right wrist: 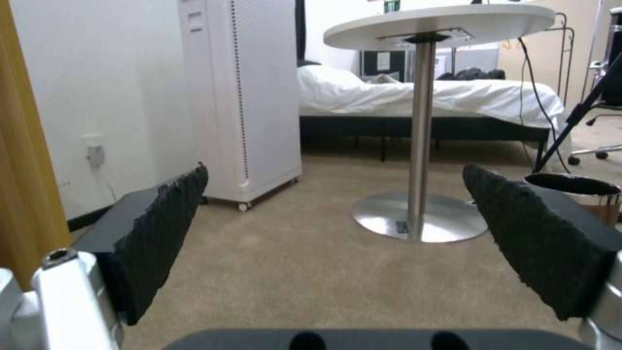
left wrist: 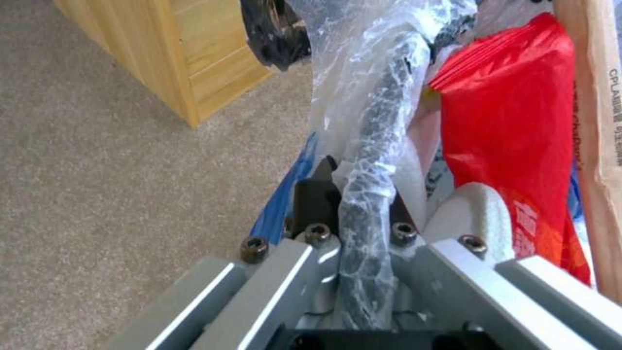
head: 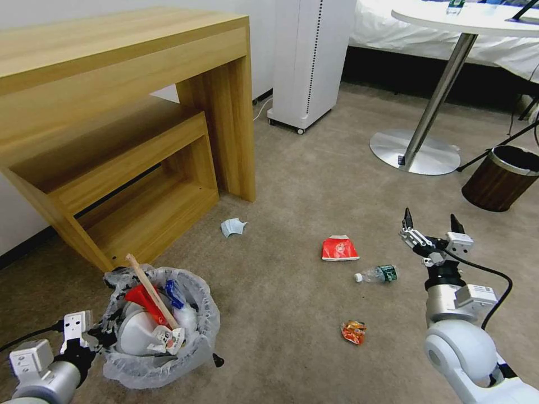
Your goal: Pick up the trash bin and place the garbage on the floor into it.
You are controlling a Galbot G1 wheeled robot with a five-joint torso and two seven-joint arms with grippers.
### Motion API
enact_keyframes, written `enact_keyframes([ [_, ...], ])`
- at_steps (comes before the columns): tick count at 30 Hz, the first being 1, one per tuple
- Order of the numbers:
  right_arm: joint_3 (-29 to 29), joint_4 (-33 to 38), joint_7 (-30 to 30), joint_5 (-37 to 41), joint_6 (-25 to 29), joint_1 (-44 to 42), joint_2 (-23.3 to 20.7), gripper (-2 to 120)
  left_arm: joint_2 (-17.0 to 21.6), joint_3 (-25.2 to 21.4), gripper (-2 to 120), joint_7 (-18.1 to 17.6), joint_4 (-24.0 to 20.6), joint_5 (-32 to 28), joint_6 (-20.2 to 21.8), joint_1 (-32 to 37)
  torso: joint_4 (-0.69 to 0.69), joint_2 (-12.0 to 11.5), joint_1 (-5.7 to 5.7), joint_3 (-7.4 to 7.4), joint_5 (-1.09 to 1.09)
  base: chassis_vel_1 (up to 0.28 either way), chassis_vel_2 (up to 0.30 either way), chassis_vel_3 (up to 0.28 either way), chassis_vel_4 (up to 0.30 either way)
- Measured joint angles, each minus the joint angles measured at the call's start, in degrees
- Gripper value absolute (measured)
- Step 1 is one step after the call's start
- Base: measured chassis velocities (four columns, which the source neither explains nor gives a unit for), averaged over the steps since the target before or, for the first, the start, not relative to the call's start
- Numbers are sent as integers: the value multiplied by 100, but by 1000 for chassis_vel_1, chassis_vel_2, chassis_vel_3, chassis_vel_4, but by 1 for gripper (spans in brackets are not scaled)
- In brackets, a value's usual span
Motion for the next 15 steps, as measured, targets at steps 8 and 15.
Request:
enact_keyframes([
  [8, -40, -38, 7, -5, 3, 17, 0, 100, -33, 0, 1, 6, 15, 3, -6, 12, -1, 0, 0, 0, 0, -53, 47, 51, -49],
  [15, -73, -30, 44, -35, 21, 28, -11, 100, -62, -2, 1, 24, 14, 19, -38, 35, 0, 0, 1, 2, 1, -133, 137, 141, -142],
])
